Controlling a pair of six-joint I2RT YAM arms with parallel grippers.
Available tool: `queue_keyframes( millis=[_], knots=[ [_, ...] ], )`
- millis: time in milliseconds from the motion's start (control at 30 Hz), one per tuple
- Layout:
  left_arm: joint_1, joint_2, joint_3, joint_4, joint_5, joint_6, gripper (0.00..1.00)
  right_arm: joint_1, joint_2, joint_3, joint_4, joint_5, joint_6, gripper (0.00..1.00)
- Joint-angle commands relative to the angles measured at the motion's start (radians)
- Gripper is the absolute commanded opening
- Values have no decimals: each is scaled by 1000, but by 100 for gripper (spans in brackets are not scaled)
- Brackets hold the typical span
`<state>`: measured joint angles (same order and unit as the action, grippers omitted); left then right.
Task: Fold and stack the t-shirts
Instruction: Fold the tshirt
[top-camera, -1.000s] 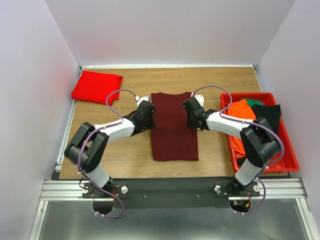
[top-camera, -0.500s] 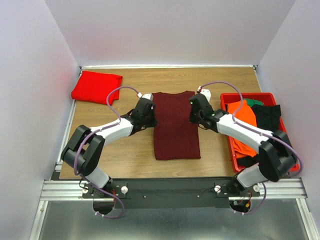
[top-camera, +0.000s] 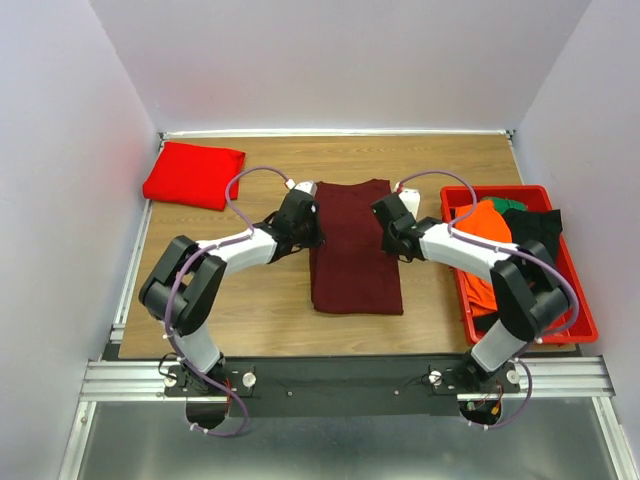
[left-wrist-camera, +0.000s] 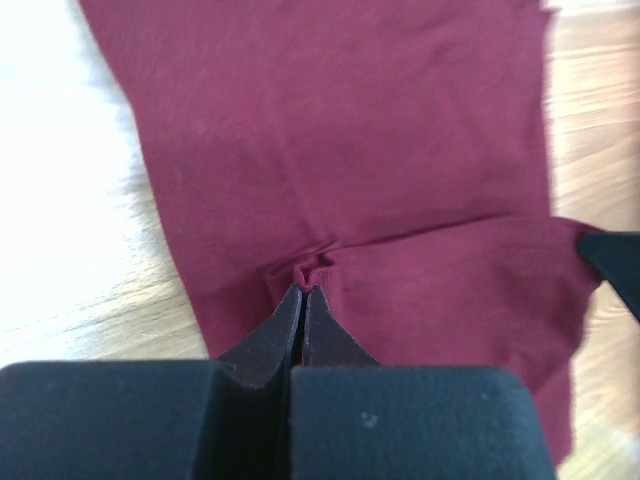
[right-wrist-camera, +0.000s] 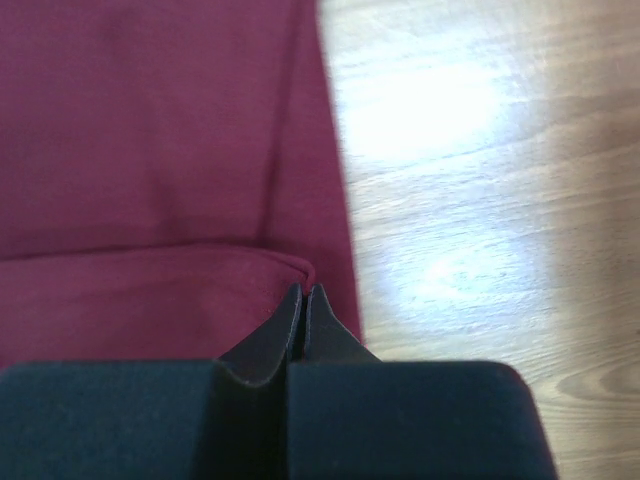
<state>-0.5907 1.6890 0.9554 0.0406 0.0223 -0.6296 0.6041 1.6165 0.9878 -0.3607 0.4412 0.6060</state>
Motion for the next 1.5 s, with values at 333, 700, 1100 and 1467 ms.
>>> queue_keyframes(
  millis=[333,700,1100,1467],
  knots=[
    [-1,29,-14,-1,-61,-9,0,-59,63,57,-23,88,-23,2],
    [0,15,-17,-4,-68,-2,15,-61,115,107,17,60,-74,23],
    [-1,-195,2,-125,-168,19,47,-63,-125,49,-38,-75,-49,48],
    [-239,-258,-185,-122,-147,-168,0,-44,-118,-54,12,-208,0,19]
  ],
)
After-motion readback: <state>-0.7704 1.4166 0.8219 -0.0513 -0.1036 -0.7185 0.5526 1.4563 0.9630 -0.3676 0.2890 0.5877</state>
